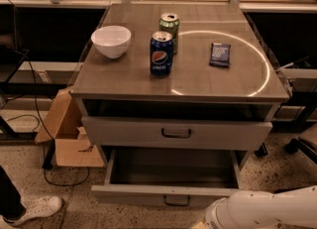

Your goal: Close middle drawer

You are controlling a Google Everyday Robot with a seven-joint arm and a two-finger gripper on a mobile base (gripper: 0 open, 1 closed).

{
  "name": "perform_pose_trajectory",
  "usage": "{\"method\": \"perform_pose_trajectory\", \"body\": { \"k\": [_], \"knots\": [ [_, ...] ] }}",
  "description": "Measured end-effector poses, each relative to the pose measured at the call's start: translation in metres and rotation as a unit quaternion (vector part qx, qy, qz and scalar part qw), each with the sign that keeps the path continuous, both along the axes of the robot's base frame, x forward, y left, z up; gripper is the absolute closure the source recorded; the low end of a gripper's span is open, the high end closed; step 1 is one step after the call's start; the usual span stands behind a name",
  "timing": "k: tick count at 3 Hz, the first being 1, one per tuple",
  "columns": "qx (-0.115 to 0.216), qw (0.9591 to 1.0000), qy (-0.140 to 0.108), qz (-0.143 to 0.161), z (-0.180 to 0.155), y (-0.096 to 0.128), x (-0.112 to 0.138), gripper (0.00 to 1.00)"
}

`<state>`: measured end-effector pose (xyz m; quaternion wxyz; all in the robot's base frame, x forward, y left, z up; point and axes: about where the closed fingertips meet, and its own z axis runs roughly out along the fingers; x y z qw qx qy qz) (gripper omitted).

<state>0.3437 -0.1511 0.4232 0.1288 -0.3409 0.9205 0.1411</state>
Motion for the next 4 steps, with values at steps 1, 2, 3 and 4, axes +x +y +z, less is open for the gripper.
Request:
{"method": "perform_pose_trajectory", "body": {
  "k": [1,2,3,4],
  "knots": [
    [0.0,1.0,0.0,0.0,0.0,0.0,0.0,0.65],
    [0.0,1.0,0.0,0.0,0.0,0.0,0.0,0.88],
    [0.0,1.0,0.0,0.0,0.0,0.0,0.0,1.0],
    [0.007,0.9999,-0.013,-0.007,0.0001,0.0031,0.0096,1.0]
  ]
}}
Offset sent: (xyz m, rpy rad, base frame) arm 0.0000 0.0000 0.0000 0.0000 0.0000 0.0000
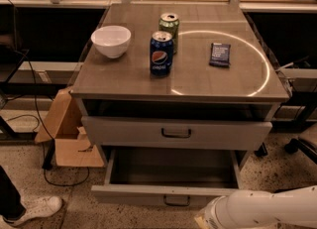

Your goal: Close middle drawer

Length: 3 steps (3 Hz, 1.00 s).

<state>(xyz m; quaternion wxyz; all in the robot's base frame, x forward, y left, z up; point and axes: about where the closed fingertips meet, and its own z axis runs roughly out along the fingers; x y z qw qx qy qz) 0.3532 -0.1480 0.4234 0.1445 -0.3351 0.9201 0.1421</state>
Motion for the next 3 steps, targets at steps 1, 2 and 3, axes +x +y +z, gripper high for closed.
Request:
{"method": "perform_pose_trajectory", "body": {
  "k": [1,2,3],
  "knots": [
    [0.006,0.9998,-0.02,-0.002,0.001,0.007,0.01,1.0],
    [0.012,0.9991,-0.041,-0.003,0.003,0.014,0.02,1.0],
    [0.017,0.9983,-0.056,0.001,0.002,0.023,0.029,1.0]
  ]
}}
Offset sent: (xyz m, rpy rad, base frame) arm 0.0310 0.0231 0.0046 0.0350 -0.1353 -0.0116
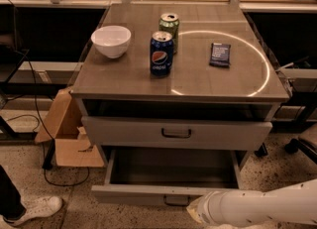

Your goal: Close middle drawer

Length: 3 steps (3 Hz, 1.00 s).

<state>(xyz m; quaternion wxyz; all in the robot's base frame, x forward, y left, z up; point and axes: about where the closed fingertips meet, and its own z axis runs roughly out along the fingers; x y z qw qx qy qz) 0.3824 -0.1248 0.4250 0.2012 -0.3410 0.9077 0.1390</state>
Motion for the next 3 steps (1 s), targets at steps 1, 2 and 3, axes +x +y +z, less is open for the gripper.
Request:
{"method": "perform_pose_trajectory", "body": {
  "k": [1,2,3],
  "knots": [
    [0.003,0.9997,-0.022,0.006,-0.0006,0.0106,0.0153,1.0],
    [0.005,0.9994,-0.032,0.01,-0.0015,0.0167,0.0226,1.0],
    [0.005,0.9994,-0.033,0.01,-0.0014,0.0168,0.0228,0.82]
  ]
}}
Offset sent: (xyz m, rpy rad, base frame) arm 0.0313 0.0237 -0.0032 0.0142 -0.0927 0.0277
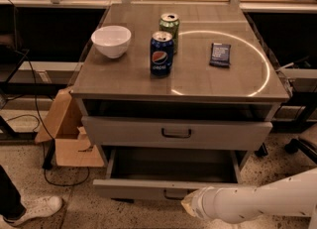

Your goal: Close middle drawer

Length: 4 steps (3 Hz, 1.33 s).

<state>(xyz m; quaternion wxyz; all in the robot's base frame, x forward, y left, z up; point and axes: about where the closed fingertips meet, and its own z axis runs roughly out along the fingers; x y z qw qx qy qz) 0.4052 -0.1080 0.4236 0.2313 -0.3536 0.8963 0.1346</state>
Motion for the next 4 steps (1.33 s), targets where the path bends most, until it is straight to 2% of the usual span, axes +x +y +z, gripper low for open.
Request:
{"method": "perform_pose_trajectory", "body": {
  "k": [1,2,3,4],
  "knots": [
    [0.0,1.0,0.0,0.0,0.0,0.0,0.0,0.58],
    [0.0,1.0,0.0,0.0,0.0,0.0,0.0,0.27],
    [0.0,1.0,0.0,0.0,0.0,0.0,0.0,0.04],
    [0.0,1.0,0.0,0.0,0.0,0.0001,0.0,0.0]
  ]
}}
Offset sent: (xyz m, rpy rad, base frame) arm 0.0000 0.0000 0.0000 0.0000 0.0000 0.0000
